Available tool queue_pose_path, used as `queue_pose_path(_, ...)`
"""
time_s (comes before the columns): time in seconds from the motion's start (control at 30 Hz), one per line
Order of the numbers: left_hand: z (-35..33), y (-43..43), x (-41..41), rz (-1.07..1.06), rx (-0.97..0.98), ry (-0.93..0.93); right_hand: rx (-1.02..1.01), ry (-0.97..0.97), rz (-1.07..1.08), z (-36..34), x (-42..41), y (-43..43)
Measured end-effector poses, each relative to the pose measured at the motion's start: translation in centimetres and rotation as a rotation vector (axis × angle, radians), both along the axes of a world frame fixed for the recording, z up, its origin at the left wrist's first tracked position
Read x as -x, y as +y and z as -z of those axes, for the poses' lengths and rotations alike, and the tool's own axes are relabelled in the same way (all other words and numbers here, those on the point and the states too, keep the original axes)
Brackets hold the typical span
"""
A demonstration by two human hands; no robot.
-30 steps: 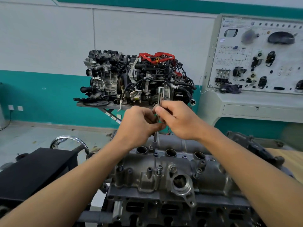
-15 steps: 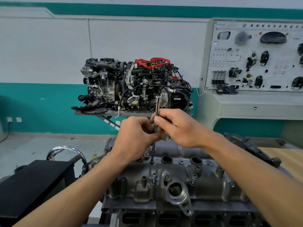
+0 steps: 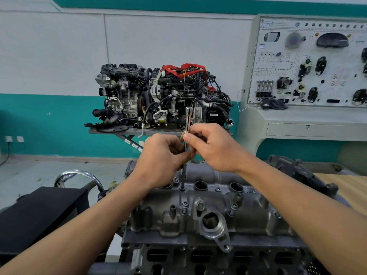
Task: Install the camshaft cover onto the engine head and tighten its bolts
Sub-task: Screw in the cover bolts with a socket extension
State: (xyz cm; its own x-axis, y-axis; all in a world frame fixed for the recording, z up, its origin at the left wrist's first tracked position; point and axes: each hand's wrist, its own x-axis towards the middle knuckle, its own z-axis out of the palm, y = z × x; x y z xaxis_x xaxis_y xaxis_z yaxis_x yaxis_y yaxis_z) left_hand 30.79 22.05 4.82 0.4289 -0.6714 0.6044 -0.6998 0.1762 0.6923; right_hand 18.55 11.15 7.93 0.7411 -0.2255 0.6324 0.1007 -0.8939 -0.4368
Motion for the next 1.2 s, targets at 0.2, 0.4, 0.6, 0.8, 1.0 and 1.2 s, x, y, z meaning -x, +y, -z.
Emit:
queue_pose_path(0.2, 0.1, 0.4, -0.5, 0.157, -0.021, 0.071, -0.042, -0.138, 0.055, 0.8, -0.6, 0.6)
queue_pose_path(0.4, -0.3, 0.7, -0.5, 0.231, -0.060, 0.077, -0.018, -0.176, 0.103, 1.1, -0.8, 1.1)
queue_pose_path(0.6, -1.2, 1.2, -0.3, 0.229, -0.127, 0.020, -0.027, -0.177, 0.154, 0.8, -0.6, 1.7)
queue_pose_path(0.8, -6.5, -0.6, 5.9, 0.262, 0.013, -0.114, -0.111, -0.251, 0.164, -5.1, 6.0, 1.4)
queue_pose_path(1.0, -7.1, -5.9, 19.5, 0.583, -0.071, -0.045, -0.189, -0.245, 0.438, -5.5, 21.9, 0.0)
queue_pose_path(1.2, -1.4, -9.8, 35.5, 0.899, -0.324, 0.050, -0.374, -0.166, 0.771, 0.8, 39.6, 0.0)
